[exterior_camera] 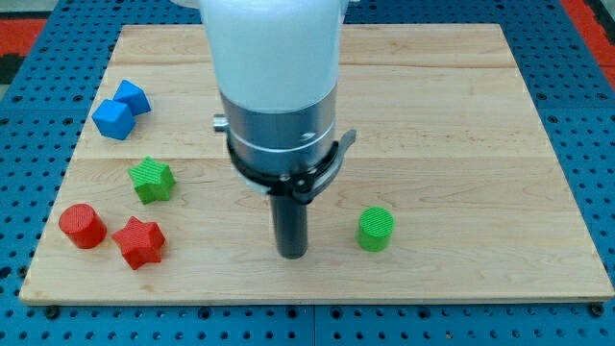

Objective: Move the green circle towards the bottom right of the board

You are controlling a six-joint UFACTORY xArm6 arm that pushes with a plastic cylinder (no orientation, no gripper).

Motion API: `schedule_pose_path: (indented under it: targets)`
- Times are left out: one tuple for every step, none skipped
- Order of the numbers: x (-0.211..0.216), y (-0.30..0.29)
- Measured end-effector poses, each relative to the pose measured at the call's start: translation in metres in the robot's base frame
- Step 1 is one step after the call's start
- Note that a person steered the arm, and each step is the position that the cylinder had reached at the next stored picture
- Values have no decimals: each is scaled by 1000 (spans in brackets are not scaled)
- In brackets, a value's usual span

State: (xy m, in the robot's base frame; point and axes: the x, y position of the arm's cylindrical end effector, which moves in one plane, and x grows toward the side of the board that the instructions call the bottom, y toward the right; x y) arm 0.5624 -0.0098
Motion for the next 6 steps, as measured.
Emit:
schedule_pose_path:
  targets:
    - [-23, 35]
    - [-26, 63]
    - [-12, 120]
    - [21, 100]
    - [41, 124]
    - [33, 156]
